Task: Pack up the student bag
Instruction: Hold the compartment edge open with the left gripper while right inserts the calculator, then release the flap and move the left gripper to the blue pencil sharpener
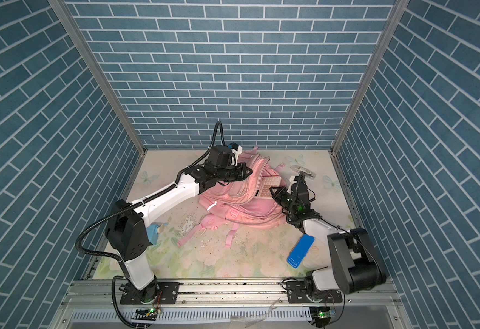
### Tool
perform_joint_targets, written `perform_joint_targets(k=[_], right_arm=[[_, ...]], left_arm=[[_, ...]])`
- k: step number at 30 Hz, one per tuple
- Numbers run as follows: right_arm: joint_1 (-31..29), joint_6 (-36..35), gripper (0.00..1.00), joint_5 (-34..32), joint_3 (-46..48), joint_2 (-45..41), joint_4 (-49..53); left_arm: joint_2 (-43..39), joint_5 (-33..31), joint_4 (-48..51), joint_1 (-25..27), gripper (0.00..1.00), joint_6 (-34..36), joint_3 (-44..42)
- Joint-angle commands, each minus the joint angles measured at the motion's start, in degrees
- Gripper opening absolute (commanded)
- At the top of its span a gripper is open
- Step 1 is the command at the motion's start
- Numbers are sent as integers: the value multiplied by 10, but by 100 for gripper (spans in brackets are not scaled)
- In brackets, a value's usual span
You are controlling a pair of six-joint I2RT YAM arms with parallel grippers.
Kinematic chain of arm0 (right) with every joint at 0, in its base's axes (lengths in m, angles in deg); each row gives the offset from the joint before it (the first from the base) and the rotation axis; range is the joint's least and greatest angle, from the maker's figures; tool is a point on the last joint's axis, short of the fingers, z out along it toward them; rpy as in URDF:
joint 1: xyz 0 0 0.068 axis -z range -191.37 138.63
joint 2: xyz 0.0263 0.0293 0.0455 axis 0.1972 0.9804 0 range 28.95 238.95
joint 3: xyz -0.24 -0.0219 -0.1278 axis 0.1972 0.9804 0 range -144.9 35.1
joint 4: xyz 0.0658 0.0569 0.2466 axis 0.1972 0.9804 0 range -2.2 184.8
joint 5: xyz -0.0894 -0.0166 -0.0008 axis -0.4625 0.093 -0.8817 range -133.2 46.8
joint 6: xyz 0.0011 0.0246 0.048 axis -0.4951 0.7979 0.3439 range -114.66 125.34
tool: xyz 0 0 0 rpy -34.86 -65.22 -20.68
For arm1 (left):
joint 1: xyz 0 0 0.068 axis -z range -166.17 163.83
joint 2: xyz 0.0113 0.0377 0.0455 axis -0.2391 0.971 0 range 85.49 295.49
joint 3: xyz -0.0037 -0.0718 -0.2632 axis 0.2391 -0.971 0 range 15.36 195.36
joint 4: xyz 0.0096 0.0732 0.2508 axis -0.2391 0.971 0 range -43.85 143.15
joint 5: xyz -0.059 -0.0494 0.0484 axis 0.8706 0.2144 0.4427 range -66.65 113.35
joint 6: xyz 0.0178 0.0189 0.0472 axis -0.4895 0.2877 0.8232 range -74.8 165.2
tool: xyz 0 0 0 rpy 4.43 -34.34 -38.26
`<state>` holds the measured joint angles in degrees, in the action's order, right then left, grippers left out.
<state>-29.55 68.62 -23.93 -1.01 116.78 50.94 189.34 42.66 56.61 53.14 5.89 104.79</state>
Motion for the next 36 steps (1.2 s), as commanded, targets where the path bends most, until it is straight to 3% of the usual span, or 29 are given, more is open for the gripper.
perform_joint_targets(k=[1,5,11,15,20,28,32,36], right_arm=[[-9,67,0,18,-48,75,-142],[-11,100,6,33,-87,147,-187],[-11,45,55,16,-106,119,-54],[-2,10,75,2,-86,66,28],[17,-32,80,-12,-38,-36,97],[41,-153,81,-97,-1,-243,315],[62,-200,82,-152,27,-343,397],[78,-231,83,-186,42,-415,455]], left_arm=[[-20,13,-71,4,0,-8,-1],[-19,15,-70,4,0,-9,-2],[-14,11,-65,3,0,-5,-3],[-15,10,-65,0,0,-6,-7],[-21,-2,-56,-3,0,0,-14],[-18,-44,-10,-2,2,10,-43],[-26,-80,31,4,43,18,-55],[-57,-125,83,5,64,44,-57]])
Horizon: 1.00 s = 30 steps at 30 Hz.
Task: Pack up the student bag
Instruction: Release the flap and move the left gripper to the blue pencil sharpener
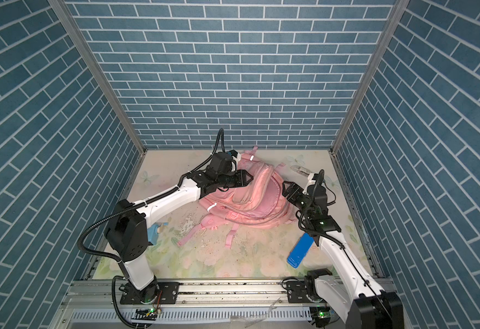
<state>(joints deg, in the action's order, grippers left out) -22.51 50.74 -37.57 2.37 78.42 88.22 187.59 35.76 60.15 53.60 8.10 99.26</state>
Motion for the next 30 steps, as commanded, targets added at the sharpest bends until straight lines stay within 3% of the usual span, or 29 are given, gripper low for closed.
perform_joint_targets(k=[1,4,7,12,16,25,30], right_arm=[[11,-60,83,-56,9,-45,95],[18,-81,83,-74,8,-71,120],[20,-97,83,-76,10,-82,117],[21,-140,82,-70,4,-73,92],[21,-189,82,-70,-20,-61,89],[22,-234,84,-90,-46,-46,83],[22,-234,84,-72,-40,-22,71]], left_arm=[[-50,-71,68,-1,67,31,0],[-83,-101,126,-14,73,52,-5],[-121,-119,171,-39,87,60,-22],[-169,-115,236,-123,86,58,-61],[-220,-75,247,-219,86,35,-133],[-289,-90,304,-416,87,61,-248],[-321,-144,327,-475,86,56,-286]])
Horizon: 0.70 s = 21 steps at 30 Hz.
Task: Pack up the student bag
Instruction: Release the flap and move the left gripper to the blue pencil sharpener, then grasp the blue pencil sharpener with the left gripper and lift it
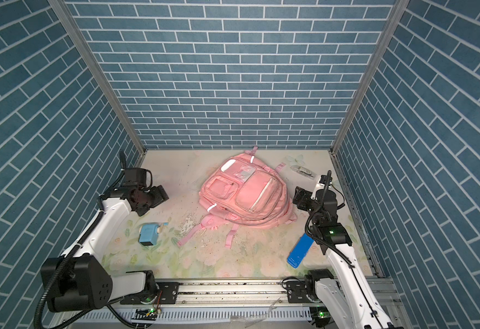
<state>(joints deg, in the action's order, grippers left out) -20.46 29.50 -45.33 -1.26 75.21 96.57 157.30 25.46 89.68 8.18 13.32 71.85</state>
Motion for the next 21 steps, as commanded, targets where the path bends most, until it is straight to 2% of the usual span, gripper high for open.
perform_joint_targets(k=[1,5,13,21], right_arm=[[1,-22,84,9,-2,14,-15],[3,-26,84,13,0,19,-25],[6,-33,84,27,6,27,-34],[9,-33,84,34,12,32,-41]], left_arm=[[-21,-47,33,-39,86,8,-22],[-31,-17,24,-114,87,6,-64],[-41,-19,-2,-134,86,7,-123],[-40,71,-48,-134,87,-22,-182]])
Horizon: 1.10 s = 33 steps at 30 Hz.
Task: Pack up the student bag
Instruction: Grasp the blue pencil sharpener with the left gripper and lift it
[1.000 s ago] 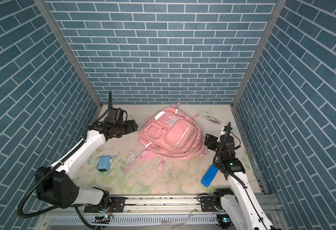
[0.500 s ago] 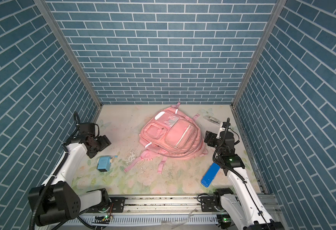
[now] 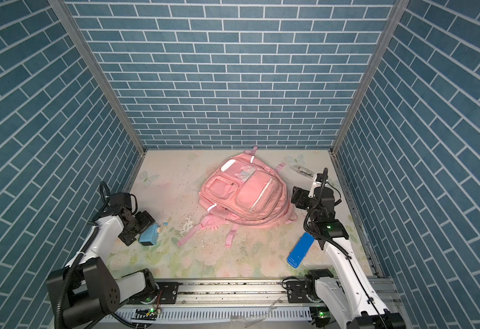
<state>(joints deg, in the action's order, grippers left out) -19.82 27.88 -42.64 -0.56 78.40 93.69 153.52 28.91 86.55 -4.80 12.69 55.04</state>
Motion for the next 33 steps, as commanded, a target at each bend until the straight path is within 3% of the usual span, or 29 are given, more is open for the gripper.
perform_joint_targets(k=[1,6,10,14,25,33], right_arm=[[3,-17,85,6,7,0,-13],[4,-18,84,7,10,-1,-13],[3,-16,84,12,10,2,-16],[4,-17,85,17,3,10,-14],[4,-11,85,38,-13,16,-13],[4,-3,84,46,-9,5,-9]], left_arm=[[-3,48,-25,-3,87,-19,-18],[-8,107,-66,11,87,-44,-44],[-4,119,-80,78,87,-70,-39],[-15,92,-78,145,86,-101,-33],[-7,-33,-20,275,87,-95,-15],[0,-50,-39,287,85,-119,-34]])
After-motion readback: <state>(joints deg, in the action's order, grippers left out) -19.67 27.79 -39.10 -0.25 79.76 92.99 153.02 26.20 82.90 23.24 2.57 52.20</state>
